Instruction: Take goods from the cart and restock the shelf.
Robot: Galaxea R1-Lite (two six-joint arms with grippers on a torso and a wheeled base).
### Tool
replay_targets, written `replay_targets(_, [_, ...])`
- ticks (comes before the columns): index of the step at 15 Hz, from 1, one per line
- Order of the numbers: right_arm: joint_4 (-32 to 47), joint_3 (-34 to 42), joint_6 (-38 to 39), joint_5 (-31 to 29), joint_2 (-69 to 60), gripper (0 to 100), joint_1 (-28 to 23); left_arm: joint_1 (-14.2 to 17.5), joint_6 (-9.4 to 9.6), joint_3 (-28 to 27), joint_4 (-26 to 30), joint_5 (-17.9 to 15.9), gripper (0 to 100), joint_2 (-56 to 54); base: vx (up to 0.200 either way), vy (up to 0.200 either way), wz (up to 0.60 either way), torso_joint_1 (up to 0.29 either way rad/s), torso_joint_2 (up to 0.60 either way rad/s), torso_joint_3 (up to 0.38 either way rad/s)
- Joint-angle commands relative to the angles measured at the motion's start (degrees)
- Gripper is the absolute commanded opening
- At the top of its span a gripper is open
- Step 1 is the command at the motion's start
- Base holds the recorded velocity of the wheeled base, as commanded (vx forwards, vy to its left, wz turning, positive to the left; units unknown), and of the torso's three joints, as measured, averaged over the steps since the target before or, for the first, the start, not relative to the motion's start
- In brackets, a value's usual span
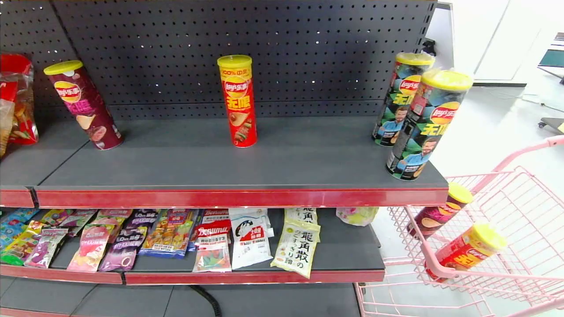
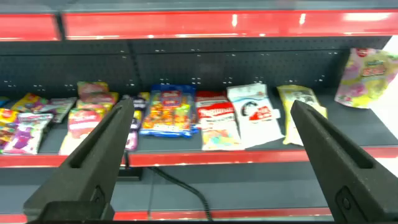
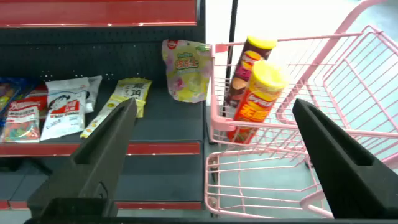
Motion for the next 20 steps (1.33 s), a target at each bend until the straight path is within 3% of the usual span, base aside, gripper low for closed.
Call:
replay_targets(1, [0.02, 0.00, -0.01, -0.01, 0.01, 100, -0.01, 0.01, -0.01, 0.01, -0.04, 0.00, 100, 0.05, 0.000, -0.200, 0.00, 0.007, 0.01, 0.002])
replay_targets(5, [0.02, 0.00, -0.01, -0.10, 0.01, 100, -0.01, 0.01, -0.01, 0.01, -0.04, 0.00, 100, 0.05, 0.000, -0.100, 0.00, 0.001, 0.00, 0.004])
replay_targets(17, [0.02, 0.00, -0.01, -0.10, 0.01, 100, -0.01, 0.01, -0.09, 0.01, -0.04, 0.00, 100, 0.05, 0.000, 0.000, -0.60, 0.003, 0.00, 0.002])
replay_targets(20, [0.02, 0.00, -0.01, -0.10, 0.01, 100, -0.01, 0.01, -0.09, 0.01, -0.04, 0.00, 100, 0.05, 0.000, 0.000, 0.00, 0.000, 0.00, 0.000])
